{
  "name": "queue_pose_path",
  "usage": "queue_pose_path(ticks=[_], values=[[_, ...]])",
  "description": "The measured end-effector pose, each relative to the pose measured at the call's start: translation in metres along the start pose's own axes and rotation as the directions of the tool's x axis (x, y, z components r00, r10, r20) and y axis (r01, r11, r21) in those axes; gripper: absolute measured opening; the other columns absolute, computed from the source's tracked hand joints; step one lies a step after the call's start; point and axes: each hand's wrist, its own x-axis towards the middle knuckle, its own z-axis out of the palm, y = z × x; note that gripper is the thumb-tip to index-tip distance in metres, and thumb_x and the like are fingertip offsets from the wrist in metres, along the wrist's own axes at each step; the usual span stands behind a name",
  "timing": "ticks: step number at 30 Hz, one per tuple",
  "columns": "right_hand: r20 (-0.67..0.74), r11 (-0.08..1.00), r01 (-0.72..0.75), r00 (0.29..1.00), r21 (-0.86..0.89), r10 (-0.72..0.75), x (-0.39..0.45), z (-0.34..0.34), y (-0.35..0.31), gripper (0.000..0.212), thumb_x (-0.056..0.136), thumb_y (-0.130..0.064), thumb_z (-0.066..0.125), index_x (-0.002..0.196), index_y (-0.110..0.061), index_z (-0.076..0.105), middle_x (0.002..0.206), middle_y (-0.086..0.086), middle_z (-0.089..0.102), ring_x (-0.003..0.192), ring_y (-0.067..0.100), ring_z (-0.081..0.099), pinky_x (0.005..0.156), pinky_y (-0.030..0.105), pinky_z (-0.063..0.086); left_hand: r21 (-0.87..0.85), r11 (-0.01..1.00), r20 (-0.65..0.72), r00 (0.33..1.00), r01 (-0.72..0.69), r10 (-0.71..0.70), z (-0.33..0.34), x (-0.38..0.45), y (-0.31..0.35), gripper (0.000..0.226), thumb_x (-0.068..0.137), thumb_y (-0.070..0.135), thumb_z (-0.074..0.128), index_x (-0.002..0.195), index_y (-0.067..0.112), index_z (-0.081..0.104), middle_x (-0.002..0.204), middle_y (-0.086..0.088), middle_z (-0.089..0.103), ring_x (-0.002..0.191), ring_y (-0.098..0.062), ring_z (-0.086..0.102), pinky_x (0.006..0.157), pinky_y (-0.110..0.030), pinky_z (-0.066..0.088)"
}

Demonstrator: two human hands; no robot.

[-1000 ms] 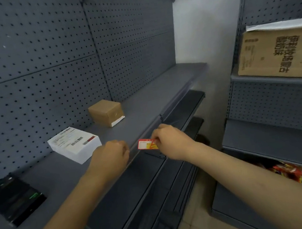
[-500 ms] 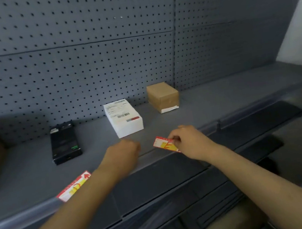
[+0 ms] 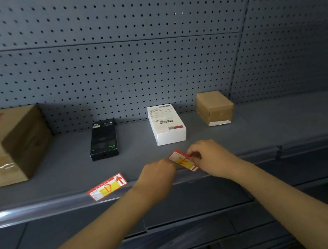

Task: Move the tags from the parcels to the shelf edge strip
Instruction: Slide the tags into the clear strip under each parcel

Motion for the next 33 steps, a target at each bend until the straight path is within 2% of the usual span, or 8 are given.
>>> queue_pose_path(ticks=[6,10,14,17,23,28,30,33], values=[[-0.013,0.997,0.079,0.997,0.025,-0.079,0.003,0.0,0.004,0.015,0.09,-0.013,0.061,0.099,-0.014,0.073,0.101,0.006,0.069,0.087,0.02,0.063,0.078,0.041,0.054,-0.006,0.996,0.041,0.995,0.093,-0.093,0.007,-0.001,0.004,0.031,0.089,0.007,0.051,0.118,0.013,0.061,0.121,-0.013,0.061,0.106,-0.032,0.062,0.086,-0.039,0.05],[-0.038,0.993,0.109,0.993,0.035,-0.108,0.002,-0.003,0.008,0.013,0.089,-0.013,0.061,0.096,-0.014,0.072,0.098,0.005,0.068,0.083,0.019,0.062,0.074,0.04,0.054,-0.011,0.993,0.019,0.993,0.119,-0.119,0.012,0.004,0.01,0.033,0.089,0.01,0.05,0.118,0.016,0.063,0.121,-0.012,0.063,0.106,-0.032,0.062,0.087,-0.039,0.049],[-0.051,0.989,0.139,0.989,0.04,-0.137,0.0,-0.001,0.014,0.013,0.09,-0.013,0.061,0.096,-0.01,0.072,0.097,0.007,0.066,0.082,0.019,0.059,0.072,0.034,0.051,-0.067,0.984,0.023,0.986,0.166,-0.165,0.015,0.01,0.016,0.032,0.089,0.011,0.051,0.117,0.018,0.065,0.12,-0.011,0.063,0.104,-0.031,0.063,0.086,-0.038,0.05],[-0.078,0.987,0.153,0.986,0.056,-0.148,0.003,0.002,0.017,0.012,0.09,-0.014,0.061,0.095,-0.008,0.071,0.098,0.008,0.064,0.083,0.021,0.06,0.074,0.038,0.053,-0.116,0.976,0.032,0.982,0.186,-0.184,0.014,0.01,0.018,0.032,0.09,0.01,0.049,0.118,0.016,0.064,0.122,-0.012,0.061,0.106,-0.032,0.061,0.088,-0.039,0.049],[-0.01,0.987,0.156,0.988,-0.025,-0.156,0.003,0.013,0.018,0.012,0.091,-0.02,0.06,0.093,-0.013,0.07,0.097,0.006,0.062,0.085,0.024,0.06,0.073,0.04,0.053,-0.218,0.959,-0.007,0.983,0.18,-0.186,0.015,-0.001,0.024,0.035,0.09,0.004,0.049,0.121,0.016,0.059,0.125,-0.01,0.06,0.107,-0.03,0.061,0.09,-0.038,0.05],[0.03,0.986,0.145,0.989,-0.081,-0.143,0.002,0.02,0.02,0.017,0.094,-0.023,0.056,0.101,-0.013,0.068,0.099,0.007,0.062,0.088,0.024,0.062,0.072,0.033,0.051,-0.212,0.958,-0.024,0.979,0.195,-0.204,0.017,-0.009,0.031,0.042,0.091,0.003,0.047,0.13,0.018,0.053,0.132,-0.007,0.055,0.109,-0.029,0.059,0.093,-0.037,0.049],[0.055,0.987,0.141,0.989,-0.072,-0.137,0.002,0.019,0.02,0.02,0.093,-0.026,0.057,0.108,-0.014,0.066,0.106,0.007,0.063,0.093,0.023,0.063,0.078,0.036,0.055,-0.237,0.947,-0.016,0.973,0.218,-0.228,0.017,-0.012,0.032,0.042,0.091,0.005,0.049,0.13,0.02,0.053,0.132,-0.006,0.056,0.108,-0.028,0.06,0.093,-0.037,0.05],[0.03,0.991,0.132,0.991,0.0,-0.132,0.003,0.014,0.017,0.038,0.092,-0.022,0.06,0.129,-0.017,0.055,0.128,0.006,0.058,0.113,0.023,0.058,0.093,0.04,0.052,-0.292,0.925,-0.046,0.963,0.242,-0.267,0.011,-0.021,0.03,0.036,0.092,0.01,0.049,0.125,0.021,0.057,0.127,-0.004,0.061,0.105,-0.025,0.062,0.089,-0.035,0.051]])
